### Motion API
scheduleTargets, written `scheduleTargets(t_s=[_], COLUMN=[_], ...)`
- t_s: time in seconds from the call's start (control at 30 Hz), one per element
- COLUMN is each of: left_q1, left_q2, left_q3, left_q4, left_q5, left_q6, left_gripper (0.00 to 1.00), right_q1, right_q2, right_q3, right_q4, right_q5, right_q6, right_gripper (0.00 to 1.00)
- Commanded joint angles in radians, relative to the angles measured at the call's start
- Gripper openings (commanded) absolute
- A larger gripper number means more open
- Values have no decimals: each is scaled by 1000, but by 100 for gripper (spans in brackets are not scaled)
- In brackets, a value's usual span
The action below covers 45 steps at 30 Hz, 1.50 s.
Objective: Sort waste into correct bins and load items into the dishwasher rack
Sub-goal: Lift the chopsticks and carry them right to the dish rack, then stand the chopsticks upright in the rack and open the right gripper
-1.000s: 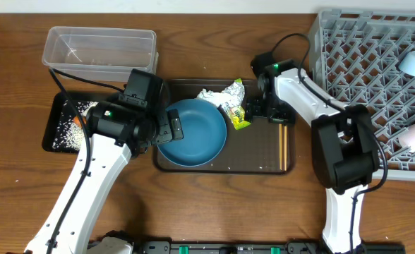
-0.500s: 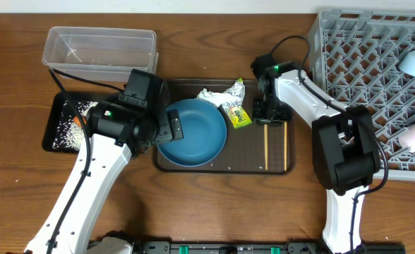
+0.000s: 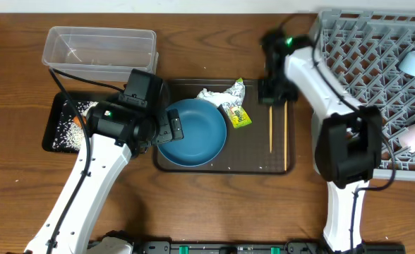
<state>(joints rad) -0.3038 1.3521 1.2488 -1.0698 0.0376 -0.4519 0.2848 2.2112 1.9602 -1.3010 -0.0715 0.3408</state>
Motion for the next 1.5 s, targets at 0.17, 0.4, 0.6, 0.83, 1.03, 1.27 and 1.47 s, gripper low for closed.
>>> scheduleTargets(t_s=[0.17,0.4,0.6,0.83,1.03,1.27,1.47], left_q1=[-1,-1,-1,-1,-1,-1,-1], left_q2=[2,2,2,2,2,2,2], left_q3=[-2,-2,-2,-2,-2,-2,-2], left_q4=[-3,-3,-3,-3,-3,-3,-3], left_q5=[-16,-16,-16,-16,-16,-16,-16], left_q6=[-13,-13,-13,-13,-13,-13,-13], left_gripper=[98,98,98,98,98,98,98], right_q1=[-188,-349,-407,-408,-408,-402,-341], right_q2=[-14,-11,-11,-11,-11,-34,-87], right_q3=[372,399,337,280,269,296,298], right_q4=[-98,-83,-5,33,25,-27,-101], right_q5=[-30,-31,-31,-30,-27,-161,-331], right_q6=[-270,-328,-350,-359,-357,-354,-346], right_gripper=[1,1,4,18,73,77,82])
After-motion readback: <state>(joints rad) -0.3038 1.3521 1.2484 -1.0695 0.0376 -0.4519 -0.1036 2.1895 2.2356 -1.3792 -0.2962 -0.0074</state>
